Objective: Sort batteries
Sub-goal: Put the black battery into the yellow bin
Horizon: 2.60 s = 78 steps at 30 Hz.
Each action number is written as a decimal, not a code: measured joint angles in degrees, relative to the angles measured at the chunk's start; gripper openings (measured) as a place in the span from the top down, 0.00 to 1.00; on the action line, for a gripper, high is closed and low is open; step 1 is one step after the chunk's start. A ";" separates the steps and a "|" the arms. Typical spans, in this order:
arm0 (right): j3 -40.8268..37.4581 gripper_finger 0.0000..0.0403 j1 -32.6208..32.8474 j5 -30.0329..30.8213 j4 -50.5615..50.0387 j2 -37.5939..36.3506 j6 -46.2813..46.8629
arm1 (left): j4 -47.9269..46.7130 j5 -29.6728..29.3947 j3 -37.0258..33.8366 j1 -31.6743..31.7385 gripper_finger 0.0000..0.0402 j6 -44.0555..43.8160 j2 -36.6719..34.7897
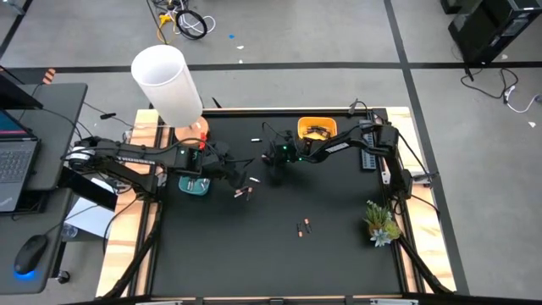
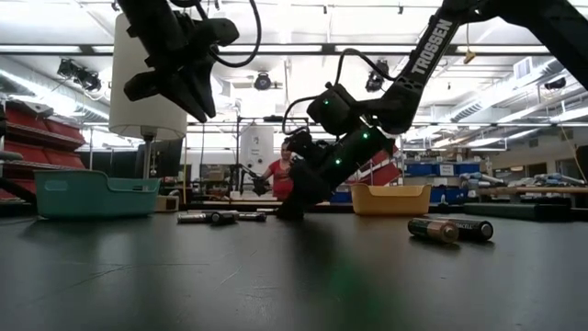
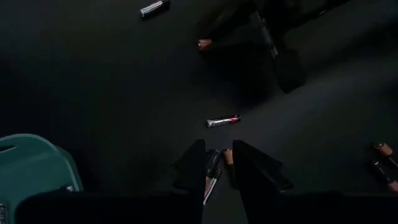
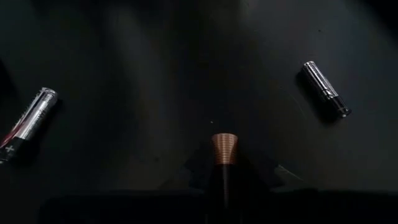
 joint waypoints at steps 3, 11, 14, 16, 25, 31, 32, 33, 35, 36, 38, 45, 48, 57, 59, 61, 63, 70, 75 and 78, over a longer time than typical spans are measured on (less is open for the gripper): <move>0.00 0.88 -0.07 -0.12 -0.80 -0.26 0.20 | -0.15 0.20 0.00 0.00 0.77 -0.08 0.00; -0.46 0.88 -1.19 -1.26 -7.74 -4.56 -1.19 | -0.02 1.18 0.00 0.03 0.77 -0.24 0.00; -0.48 0.88 -1.96 -1.29 -10.15 -8.06 -2.26 | 0.61 0.41 0.00 0.20 0.77 -0.22 0.00; -0.36 0.88 -2.57 -1.31 -12.41 -10.80 -3.01 | 2.11 -0.99 0.00 0.20 0.77 -0.22 0.00; -0.26 0.84 -8.38 1.59 -23.46 -23.01 -3.77 | 12.64 -13.97 0.00 0.22 0.77 0.09 0.00; -0.26 0.83 -14.94 4.93 -31.36 -27.28 -3.66 | 15.51 -18.45 0.00 0.24 0.77 0.17 0.00; -0.26 0.83 -16.10 4.99 -32.68 -27.26 -3.63 | 15.55 -18.40 0.00 0.24 0.77 0.13 0.00; -0.30 0.83 -17.19 5.01 -33.89 -27.20 -3.45 | 15.58 -18.33 0.00 0.24 0.77 0.08 0.00; -0.31 0.82 -19.07 5.06 -35.30 -26.88 -2.39 | 15.71 -18.23 0.00 0.24 0.77 0.04 0.00; -0.31 0.81 -19.94 5.07 -35.98 -26.81 -1.83 | 15.95 -18.20 0.00 0.18 0.77 0.04 0.00; -0.86 0.79 -21.11 5.03 -36.69 -26.75 -0.85 | 16.59 -18.04 0.00 0.09 0.77 0.02 0.00; -1.51 0.70 -22.45 3.22 -36.65 -26.75 0.74 | 16.70 -17.99 0.00 0.07 0.77 0.02 0.00; -1.51 0.68 -22.21 2.90 -36.22 -26.77 0.83 | 16.60 -17.99 0.00 0.07 0.77 0.06 0.00; -1.51 0.68 -18.42 -7.07 -30.10 -26.82 6.67 | 16.54 -18.79 0.00 0.15 0.77 1.64 0.02; -1.51 0.69 -17.12 -7.41 -29.15 -26.82 5.39 | 16.54 -18.88 0.00 0.15 0.77 1.66 0.02; -1.31 0.69 -15.65 -6.57 -30.67 -26.82 4.64 | 16.54 -18.95 0.00 0.15 0.77 1.68 0.02; -1.27 0.70 -14.10 -4.36 -32.46 -26.82 3.85 | 16.49 -18.99 0.00 0.15 0.77 1.72 0.02; -1.22 0.73 -7.55 4.80 -35.32 -27.95 -1.53 | 16.48 -19.80 0.00 0.15 0.77 4.50 0.02; -1.22 0.78 -1.59 14.23 -35.03 -29.13 -5.73 | 16.56 -19.76 0.00 0.15 0.77 2.21 0.07; -1.20 0.81 2.48 21.58 -32.75 -29.33 -10.74 | 16.87 -17.61 0.00 0.15 0.77 -6.06 0.07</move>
